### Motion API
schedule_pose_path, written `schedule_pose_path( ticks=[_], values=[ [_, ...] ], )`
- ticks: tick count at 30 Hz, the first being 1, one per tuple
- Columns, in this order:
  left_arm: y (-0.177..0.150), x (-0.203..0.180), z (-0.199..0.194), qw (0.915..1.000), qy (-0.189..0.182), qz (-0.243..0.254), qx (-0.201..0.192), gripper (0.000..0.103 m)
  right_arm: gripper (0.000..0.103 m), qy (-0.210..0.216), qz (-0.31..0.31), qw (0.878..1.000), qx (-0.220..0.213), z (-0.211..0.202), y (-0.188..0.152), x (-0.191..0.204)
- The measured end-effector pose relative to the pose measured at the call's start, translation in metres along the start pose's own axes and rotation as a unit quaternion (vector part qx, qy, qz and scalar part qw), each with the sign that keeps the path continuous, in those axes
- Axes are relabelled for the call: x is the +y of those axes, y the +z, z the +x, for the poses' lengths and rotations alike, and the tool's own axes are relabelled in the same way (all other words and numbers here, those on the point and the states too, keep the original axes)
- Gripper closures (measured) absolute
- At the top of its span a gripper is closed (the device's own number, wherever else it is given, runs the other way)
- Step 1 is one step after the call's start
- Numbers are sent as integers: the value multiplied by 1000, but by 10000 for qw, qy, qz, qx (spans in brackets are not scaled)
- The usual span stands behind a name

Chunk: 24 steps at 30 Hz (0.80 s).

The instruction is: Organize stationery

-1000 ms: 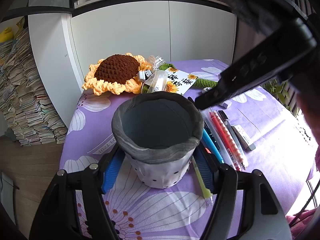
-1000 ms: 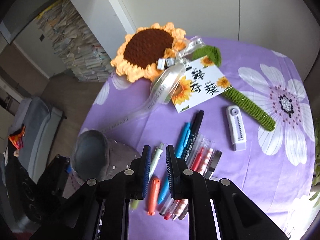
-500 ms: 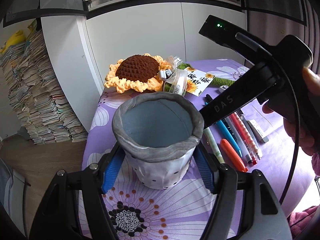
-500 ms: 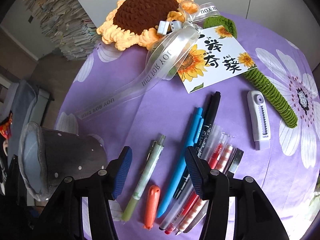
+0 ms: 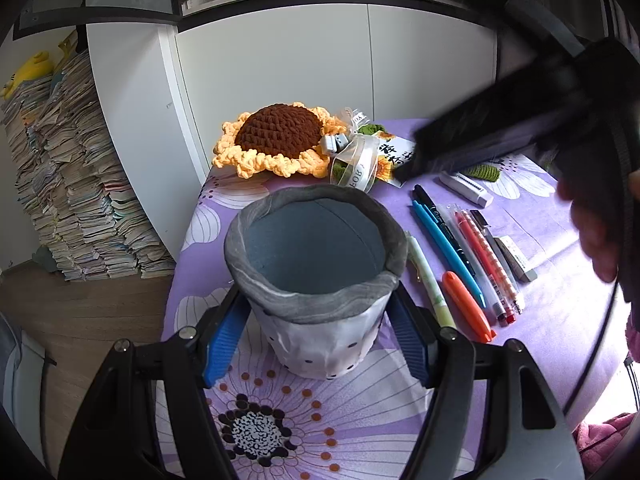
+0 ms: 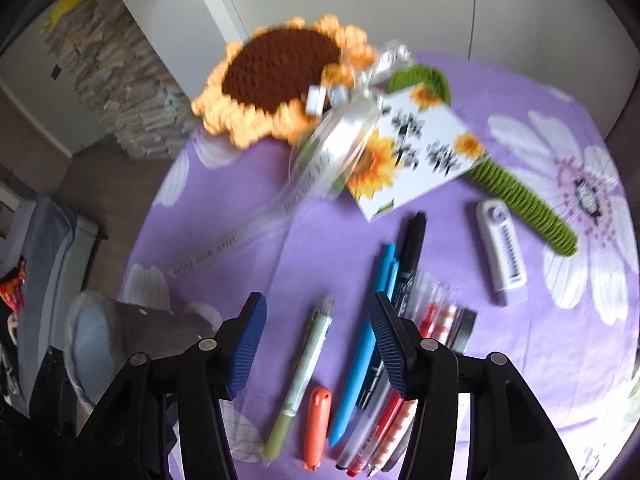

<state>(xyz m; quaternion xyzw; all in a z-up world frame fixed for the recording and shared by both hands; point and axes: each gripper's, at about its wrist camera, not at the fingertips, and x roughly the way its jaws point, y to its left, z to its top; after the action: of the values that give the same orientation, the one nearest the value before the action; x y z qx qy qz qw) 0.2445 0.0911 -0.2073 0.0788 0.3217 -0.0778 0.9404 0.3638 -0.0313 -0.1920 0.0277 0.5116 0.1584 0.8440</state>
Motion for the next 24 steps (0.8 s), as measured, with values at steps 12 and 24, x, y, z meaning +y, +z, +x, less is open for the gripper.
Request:
schedule_pose_path(
  ticks=[12, 24],
  values=[
    [-2, 1, 1, 10000, -75, -54, -16, 35, 14, -172, -454, 9966, -670, -56, 6, 10],
    [-3, 2, 2, 9999, -121, -84, -14, 35, 77, 269, 547, 9933, 987, 15, -10, -15]
  ],
)
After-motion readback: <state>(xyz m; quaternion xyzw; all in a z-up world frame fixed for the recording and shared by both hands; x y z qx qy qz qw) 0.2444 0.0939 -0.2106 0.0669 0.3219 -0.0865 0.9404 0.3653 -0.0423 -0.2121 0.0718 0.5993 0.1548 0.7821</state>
